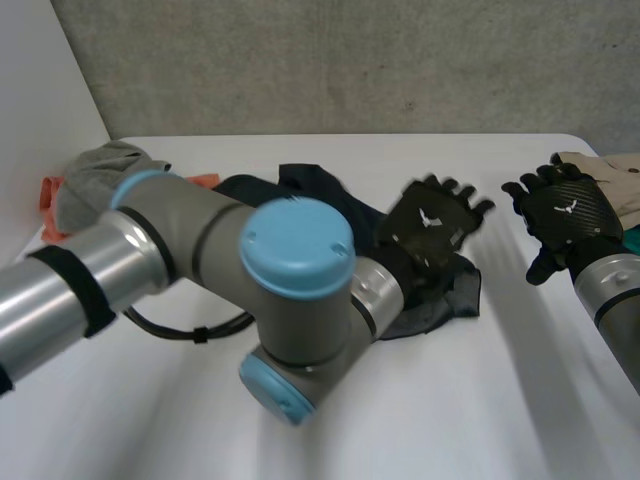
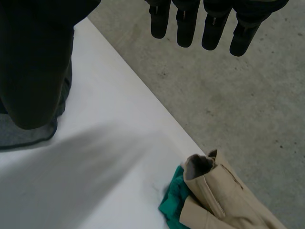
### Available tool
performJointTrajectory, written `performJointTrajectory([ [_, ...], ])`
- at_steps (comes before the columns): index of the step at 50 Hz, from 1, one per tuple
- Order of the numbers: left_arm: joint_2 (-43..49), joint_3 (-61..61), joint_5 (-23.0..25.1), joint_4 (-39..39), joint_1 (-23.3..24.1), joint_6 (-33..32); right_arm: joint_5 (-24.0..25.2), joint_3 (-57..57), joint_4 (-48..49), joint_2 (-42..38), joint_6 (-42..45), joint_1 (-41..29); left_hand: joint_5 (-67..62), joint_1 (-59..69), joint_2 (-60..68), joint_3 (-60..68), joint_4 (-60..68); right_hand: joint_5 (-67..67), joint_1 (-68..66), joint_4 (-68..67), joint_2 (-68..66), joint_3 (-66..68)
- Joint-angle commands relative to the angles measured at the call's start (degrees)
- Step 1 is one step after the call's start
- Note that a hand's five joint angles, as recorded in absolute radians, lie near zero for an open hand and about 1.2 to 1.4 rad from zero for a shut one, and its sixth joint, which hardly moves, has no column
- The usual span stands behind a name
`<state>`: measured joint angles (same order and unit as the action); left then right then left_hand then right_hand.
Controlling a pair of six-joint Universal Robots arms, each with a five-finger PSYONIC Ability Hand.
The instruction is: Fold the laundry.
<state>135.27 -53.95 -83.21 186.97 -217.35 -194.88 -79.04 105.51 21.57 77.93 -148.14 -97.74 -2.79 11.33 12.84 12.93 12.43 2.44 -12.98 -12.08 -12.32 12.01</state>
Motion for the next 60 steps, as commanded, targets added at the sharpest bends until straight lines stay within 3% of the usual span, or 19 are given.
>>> performJointTrajectory([
  [1,-6.6,-0.4,-0.2,-2.9,-3.2,-0.2,-0.3,-0.1,-0.2,-0.1,-2.1,-0.2,1.9,-0.4,-2.0,-2.0,-1.5,-2.4,3.0,2.1,2.3,-2.0],
  [8,-15.2,-3.1,0.4,-2.4,-16.0,-0.3,-0.1,-0.1,-3.9,0.0,-2.3,-1.1,1.2,0.2,-1.3,-1.4,-0.9,-2.4,3.0,2.1,2.3,-2.0],
  [12,-14.5,-2.7,2.2,-2.4,-22.2,-1.5,0.1,-0.4,-9.4,0.0,-2.8,-3.4,0.6,0.9,-0.6,-0.7,-0.2,-2.4,3.0,2.1,2.3,-2.0],
  [18,-4.3,1.7,10.8,-2.4,-31.2,-9.4,0.5,-0.8,-11.3,-0.1,-6.9,-6.8,0.2,1.2,-0.3,-0.4,0.1,-2.4,3.0,2.1,2.3,-2.0],
  [25,8.2,8.8,14.9,-2.4,-35.8,-18.9,-0.5,-2.1,-7.7,-4.7,-9.6,-11.9,-0.1,1.6,0.1,0.0,0.5,-2.4,3.0,2.1,2.3,-2.0],
  [31,17.3,15.9,14.7,-2.4,-37.0,-21.3,-3.6,-5.0,0.1,-12.3,-9.1,-16.2,-0.5,1.9,0.4,0.3,0.8,-2.4,3.0,2.1,2.3,-2.0],
  [34,19.6,18.2,14.4,-2.4,-37.0,-21.5,-5.3,-7.9,1.5,-17.4,-8.8,-17.0,-10.3,11.8,10.3,10.2,10.7,-2.4,3.0,2.1,2.3,-2.0],
  [35,20.2,18.9,14.3,-2.4,-36.9,-21.4,-5.6,-8.6,1.5,-18.5,-8.8,-17.3,-19.7,21.2,19.7,19.6,20.1,-2.4,2.9,2.0,2.3,-2.0],
  [36,20.4,19.1,14.4,-2.4,-36.8,-21.4,-6.0,-9.3,1.5,-19.5,-8.8,-17.5,-26.5,27.9,26.4,26.3,26.8,1.5,-0.9,-1.8,-1.6,1.9],
  [38,20.7,19.2,14.3,-2.3,-36.6,-21.4,-7.0,-12.1,1.3,-22.2,-8.9,-17.7,-41.3,42.7,41.2,41.1,41.6,23.6,-23.1,-24.0,-23.7,24.1],
  [39,20.7,19.2,14.3,-2.2,-36.0,-21.4,-7.3,-12.9,1.3,-22.7,-9.0,-17.7,-60.5,61.9,60.4,60.3,60.8,34.7,-34.2,-35.1,-34.8,35.1],
  [40,20.7,19.2,14.3,-2.1,-35.8,-21.3,-7.5,-13.6,1.4,-22.9,-9.0,-17.7,-67.1,68.6,67.1,67.0,67.5,48.5,-47.9,-48.8,-48.6,48.9],
  [41,20.7,19.3,14.1,-2.0,-35.6,-21.3,-7.9,-14.6,1.6,-23.0,-9.0,-17.3,-67.2,68.7,67.2,67.1,67.6,67.4,-66.8,-67.7,-67.5,67.8],
  [45,20.0,19.2,10.6,-0.1,-33.3,-21.4,-8.8,-16.3,2.2,-21.6,-9.0,-17.0,-67.2,68.7,67.2,67.1,67.6,67.6,-67.0,-67.9,-67.7,68.0],
  [46,19.1,18.7,7.9,0.1,-32.0,-21.3,-9.0,-17.0,2.3,-21.0,-8.7,-17.0,-67.2,68.7,67.2,67.1,67.6,67.6,-67.0,-67.9,-67.7,68.0],
  [50,10.4,15.5,2.2,-0.6,-29.9,-20.6,-9.2,-22.3,2.9,-18.3,-9.2,-15.5,-67.2,68.7,67.2,67.1,67.6,67.6,-67.0,-67.9,-67.7,68.0],
  [55,-3.0,2.6,0.5,-0.9,-28.7,-19.6,-8.8,-31.7,2.3,-18.9,-8.8,-11.7,-67.2,68.7,67.2,67.1,67.6,67.6,-67.0,-67.9,-67.7,68.0],
  [60,-15.3,-12.9,0.6,-1.3,-25.7,-15.2,-6.8,-43.0,2.3,-25.4,-8.6,-10.2,-67.2,68.7,67.2,67.1,67.6,67.6,-67.0,-67.9,-67.7,68.0],
])
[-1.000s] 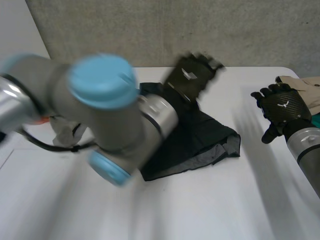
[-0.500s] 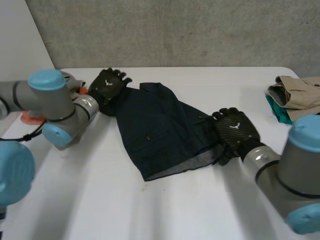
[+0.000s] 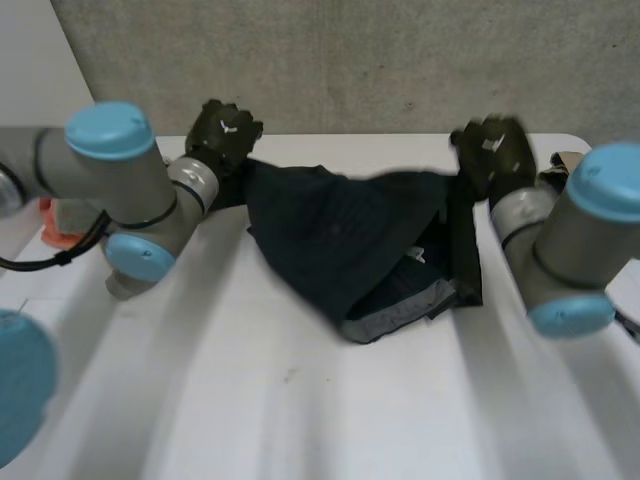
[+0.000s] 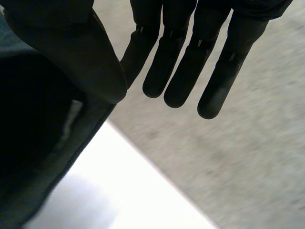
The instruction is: Fold the laundry.
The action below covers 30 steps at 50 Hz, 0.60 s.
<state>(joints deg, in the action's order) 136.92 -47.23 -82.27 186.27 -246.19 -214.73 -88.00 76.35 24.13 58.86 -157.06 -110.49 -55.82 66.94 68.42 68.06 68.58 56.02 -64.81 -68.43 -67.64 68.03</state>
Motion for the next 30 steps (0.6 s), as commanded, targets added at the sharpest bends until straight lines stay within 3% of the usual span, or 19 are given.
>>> performJointTrajectory([
  [1,-18.4,-22.1,-0.3,-0.6,3.7,5.5,2.7,-15.1,0.0,-7.3,0.4,2.9,-14.2,13.1,11.6,11.9,11.4,14.0,-15.2,-11.6,-12.4,12.0],
  [6,-24.3,-35.7,-0.7,-0.1,7.6,8.8,6.9,-21.1,0.6,-14.3,-0.6,5.3,-14.2,13.1,11.6,11.9,11.4,14.0,-15.2,-11.6,-12.4,12.0],
  [13,-20.4,-38.5,-1.7,0.4,9.4,9.1,9.5,-25.3,4.3,-23.9,-0.9,6.0,-14.2,13.1,11.6,11.9,11.4,14.0,-15.2,-11.6,-12.4,12.0],
  [14,-19.2,-37.9,-2.5,0.5,9.8,9.0,9.4,-25.4,4.3,-24.5,-0.9,6.0,-12.5,11.4,9.9,10.3,9.8,14.0,-15.2,-11.6,-12.4,12.0],
  [15,-18.8,-37.6,-3.0,0.7,10.1,8.8,9.4,-25.4,4.1,-24.8,-1.0,5.9,2.3,-3.4,-4.9,-4.5,-5.1,11.5,-12.8,-9.1,-9.9,9.5],
  [16,-18.5,-37.2,-3.6,0.8,10.2,8.7,9.0,-24.9,3.6,-24.6,-0.9,5.5,16.4,-17.6,-19.0,-18.7,-19.2,-27.8,26.6,30.2,29.4,-29.8],
  [17,-18.4,-36.6,-4.2,0.8,10.3,8.6,8.7,-24.4,3.3,-24.2,-0.9,5.3,23.6,-24.7,-26.2,-25.8,-26.3,-48.7,47.4,51.1,50.3,-50.7],
  [18,-18.4,-35.6,-5.5,1.1,10.2,8.6,8.3,-23.9,2.8,-23.6,-1.0,5.3,27.3,-28.4,-29.9,-29.6,-30.1,-56.0,54.8,58.4,57.6,-58.0],
  [22,-20.6,-34.3,-9.1,1.9,9.5,9.1,4.5,-19.7,-1.5,-15.1,-0.9,5.3,41.6,-42.7,-44.2,-43.9,-44.4,-56.0,54.8,58.4,57.6,-58.0],
  [30,-28.7,-42.0,-12.7,1.2,6.1,10.1,0.7,-10.5,-20.3,3.2,-1.1,5.1,44.0,-45.1,-46.6,-46.2,-46.8,-56.0,54.8,58.4,57.6,-58.0],
])
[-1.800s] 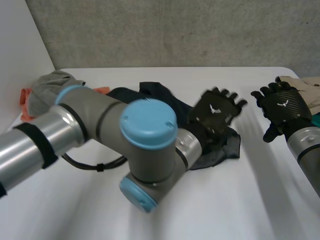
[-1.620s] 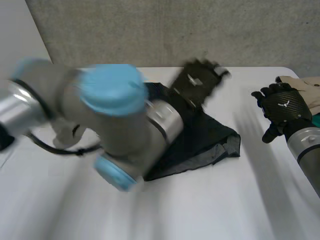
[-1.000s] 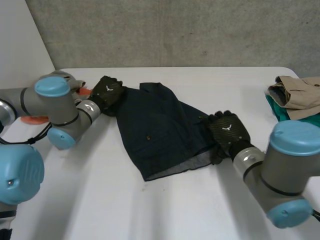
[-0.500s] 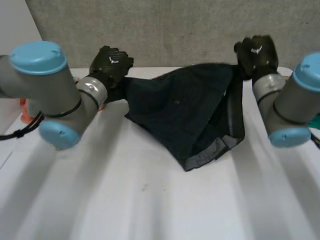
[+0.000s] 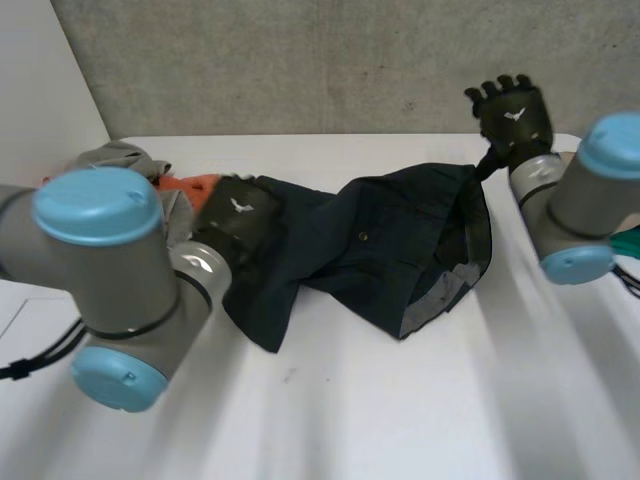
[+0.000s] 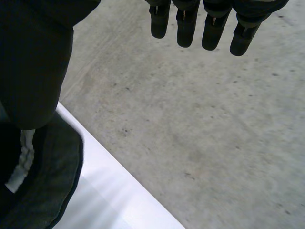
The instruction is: Fold the laundry.
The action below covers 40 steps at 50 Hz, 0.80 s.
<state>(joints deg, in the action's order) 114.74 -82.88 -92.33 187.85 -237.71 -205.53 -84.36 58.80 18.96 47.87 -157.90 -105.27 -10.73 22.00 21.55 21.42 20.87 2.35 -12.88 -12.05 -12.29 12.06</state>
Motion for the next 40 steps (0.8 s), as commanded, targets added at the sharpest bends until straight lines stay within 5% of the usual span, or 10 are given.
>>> performJointTrajectory([
  [1,-7.4,-7.7,-2.7,-0.4,-2.5,1.4,-3.0,7.6,-17.6,14.9,-0.5,-0.1,-1.3,0.0,0.4,0.6,1.1,-2.4,2.9,2.0,2.3,-2.1],
  [9,-9.7,-14.9,-2.3,-0.4,-2.1,12.9,-1.5,13.8,-32.8,17.0,-15.2,-6.2,-1.6,0.3,0.8,0.9,1.5,-2.4,2.9,2.0,2.3,-2.1],
  [16,-3.7,-12.9,-2.3,-0.3,-1.4,21.7,-1.4,14.7,-32.0,13.2,-25.3,-10.9,-1.9,0.7,1.1,1.2,1.8,-0.6,1.1,0.3,0.5,-0.3],
  [27,7.6,-4.6,-2.9,-0.4,-1.1,24.1,-3.4,4.6,-27.9,-2.8,-26.5,-16.0,-5.6,4.4,4.8,4.9,5.5,11.2,-10.6,-11.5,-11.2,11.5],
  [29,9.2,-3.1,-3.3,-0.2,-1.2,24.1,-4.7,2.3,-27.1,-5.1,-26.4,-16.2,-11.5,10.2,10.7,10.8,11.3,21.7,-21.2,-22.0,-21.8,22.0],
  [33,11.6,0.5,-6.6,-0.2,-1.1,23.7,-8.0,0.9,-23.3,-5.5,-25.7,-16.4,-52.6,51.4,51.8,51.9,52.5,67.6,-67.0,-67.9,-67.6,67.9],
  [36,11.3,3.4,-11.2,-0.4,-1.3,23.5,-9.8,1.5,-19.4,-3.1,-24.7,-16.6,-59.3,58.0,58.5,58.6,59.1,67.6,-67.1,-68.0,-67.7,67.9],
  [40,5.6,6.4,-13.0,-0.5,-1.2,23.4,-9.8,5.1,-16.0,10.2,-16.1,-15.8,-59.3,58.0,58.5,58.6,59.1,67.6,-67.1,-68.0,-67.7,67.9],
])
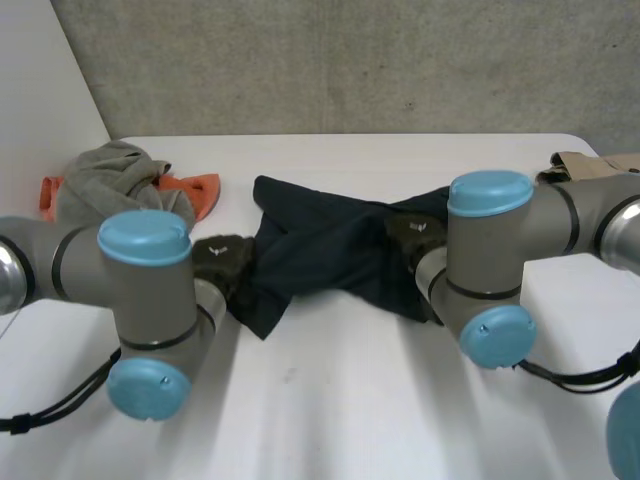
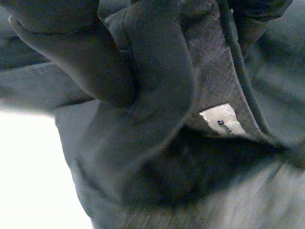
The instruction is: Fold the laundry.
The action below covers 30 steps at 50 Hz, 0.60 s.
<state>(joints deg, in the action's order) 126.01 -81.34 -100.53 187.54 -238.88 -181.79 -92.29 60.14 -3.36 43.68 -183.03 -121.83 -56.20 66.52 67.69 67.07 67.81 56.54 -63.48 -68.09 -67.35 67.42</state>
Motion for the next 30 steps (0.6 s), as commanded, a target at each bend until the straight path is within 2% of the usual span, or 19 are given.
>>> performJointTrajectory([
  [1,-7.8,5.1,-4.7,-0.1,-0.3,-0.3,-1.8,4.1,6.3,16.5,11.2,0.8,-13.8,13.5,12.3,12.9,12.2,13.5,-16.5,-11.9,-12.6,12.6],
  [8,-22.5,10.0,-1.6,0.0,-1.2,-2.7,0.3,4.6,5.4,28.6,25.9,0.8,-13.8,13.5,12.3,12.9,12.2,13.5,-16.5,-11.9,-12.6,12.6],
  [18,-34.9,18.9,4.3,-1.1,-2.6,-5.4,1.0,0.9,-1.6,44.4,28.1,1.8,-13.8,13.5,12.3,12.9,12.2,13.5,-16.5,-11.9,-12.6,12.6],
  [25,-35.0,26.4,4.6,-3.2,-2.7,-5.4,0.7,-3.5,-2.4,46.0,25.4,1.7,-13.8,13.5,12.3,12.9,12.2,13.5,-16.5,-11.9,-12.6,12.6],
  [30,-26.2,29.3,6.4,-3.9,-3.1,-5.6,0.4,-3.9,-2.5,43.0,22.8,2.2,-13.8,13.5,12.3,12.9,12.2,13.5,-16.5,-11.9,-12.6,12.6],
])
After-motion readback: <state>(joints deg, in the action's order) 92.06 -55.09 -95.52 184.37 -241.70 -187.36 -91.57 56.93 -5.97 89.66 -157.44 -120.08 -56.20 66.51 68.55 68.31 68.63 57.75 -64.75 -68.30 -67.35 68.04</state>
